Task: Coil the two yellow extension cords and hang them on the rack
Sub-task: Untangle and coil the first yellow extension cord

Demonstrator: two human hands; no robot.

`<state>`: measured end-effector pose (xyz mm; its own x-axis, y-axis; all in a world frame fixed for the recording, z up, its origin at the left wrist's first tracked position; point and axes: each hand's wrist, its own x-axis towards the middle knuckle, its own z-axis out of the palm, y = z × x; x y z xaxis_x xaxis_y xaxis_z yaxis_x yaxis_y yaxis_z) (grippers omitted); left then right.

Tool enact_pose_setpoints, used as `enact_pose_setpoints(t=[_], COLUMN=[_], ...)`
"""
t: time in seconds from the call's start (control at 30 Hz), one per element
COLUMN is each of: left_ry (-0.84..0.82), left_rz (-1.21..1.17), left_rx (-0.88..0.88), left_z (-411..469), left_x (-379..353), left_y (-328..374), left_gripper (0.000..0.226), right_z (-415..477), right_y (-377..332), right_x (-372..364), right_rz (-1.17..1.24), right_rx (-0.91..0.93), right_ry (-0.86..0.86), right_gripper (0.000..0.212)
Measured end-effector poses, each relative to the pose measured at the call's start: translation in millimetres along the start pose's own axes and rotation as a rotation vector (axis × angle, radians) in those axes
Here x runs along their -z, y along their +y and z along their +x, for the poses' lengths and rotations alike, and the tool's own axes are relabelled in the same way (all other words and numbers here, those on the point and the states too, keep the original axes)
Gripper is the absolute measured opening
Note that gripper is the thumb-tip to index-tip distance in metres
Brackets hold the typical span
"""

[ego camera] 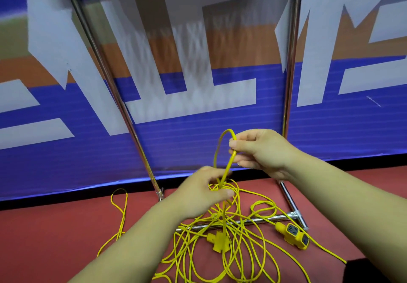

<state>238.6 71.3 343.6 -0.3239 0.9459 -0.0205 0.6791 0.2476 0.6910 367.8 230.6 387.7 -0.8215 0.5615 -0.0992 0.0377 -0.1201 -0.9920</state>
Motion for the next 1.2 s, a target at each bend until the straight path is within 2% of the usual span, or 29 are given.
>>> enact_pose_setpoints(t=[0.07, 0.2, 0.27, 0.4, 0.47, 0.53, 0.6, 0.67, 0.73, 0.77, 0.8, 0.9, 0.97, 1.0, 1.07, 1.13, 1.2], left_ry=[-0.058, 0.090, 0.184, 0.333, 0.433, 0.481, 0.384, 0.064, -0.266, -0.326, -0.325, -0.149, -0.010, 0.039, 0.141, 0.238, 0.310], left_rz=[-0.032, -0.427, -0.642, -1.014, -1.130, -1.208, -1.164, -0.906, -0.520, -0.393, -0.368, -0.530, -0.717, -0.832, -1.041, -1.192, -1.297], left_rx=[0.019, 0.168, 0.189, 0.125, 0.109, 0.134, 0.225, 0.259, 0.154, 0.102, 0.096, 0.239, 0.250, 0.233, 0.194, 0.160, 0.134], left_z=[2.3, 5.3, 2.0, 0.1, 2.2, 3.4, 2.9, -2.1, -4.4, -2.6, -0.3, 5.1, 5.4, 4.7, 3.9, 6.5, 7.2], left_x=[-6.3, 9.7, 21.0, 37.8, 46.6, 48.8, 39.1, 17.0, -8.6, -17.5, -21.4, -9.4, 5.1, 11.5, 23.5, 33.7, 42.9], left_y=[2.0, 8.9, 16.8, 28.4, 26.8, 18.4, 6.6, 2.9, 4.6, 6.2, 10.3, 18.5, 20.3, 21.7, 29.3, 34.0, 35.3], left_gripper=[0.018, 0.022, 0.019, 0.018, 0.018, 0.023, 0.037, 0.048, 0.035, 0.024, 0.015, 0.023, 0.024, 0.024, 0.024, 0.026, 0.027], right_z=[-1.2, -2.2, -4.8, -11.1, -10.2, -10.8, -10.4, -9.1, -8.6, -7.9, -7.1, -4.5, -5.1, -7.2, -14.7, -20.2, -20.0], right_y=[-3.9, 2.9, 16.7, 40.9, 41.0, 29.8, 12.6, -2.3, -10.3, -11.3, -10.9, -4.9, 6.5, 16.2, 38.1, 54.3, 59.3], right_x=[-1.9, 8.4, 12.8, 6.7, 5.7, 4.7, 2.7, -2.3, -9.9, -12.8, -13.3, 1.9, 12.8, 14.0, 7.1, -8.2, -20.3], right_rz=[0.096, 0.156, -0.005, -0.572, -0.590, -0.410, -0.162, 0.076, 0.218, 0.257, 0.286, 0.294, 0.154, 0.050, -0.236, -0.521, -0.627], right_rx=[-0.004, 0.001, -0.043, -0.081, -0.067, -0.067, -0.053, -0.016, 0.004, 0.006, 0.005, -0.022, -0.084, -0.123, -0.188, -0.146, -0.041], right_ry=[0.037, -0.006, -0.114, -0.473, -0.506, -0.422, -0.240, -0.102, -0.040, -0.018, 0.009, 0.080, 0.051, -0.027, -0.300, -0.529, -0.567], right_gripper=[0.007, 0.020, 0.020, 0.018, 0.012, 0.009, 0.009, 0.008, 0.006, 0.007, 0.010, 0.027, 0.027, 0.026, 0.036, 0.041, 0.026])
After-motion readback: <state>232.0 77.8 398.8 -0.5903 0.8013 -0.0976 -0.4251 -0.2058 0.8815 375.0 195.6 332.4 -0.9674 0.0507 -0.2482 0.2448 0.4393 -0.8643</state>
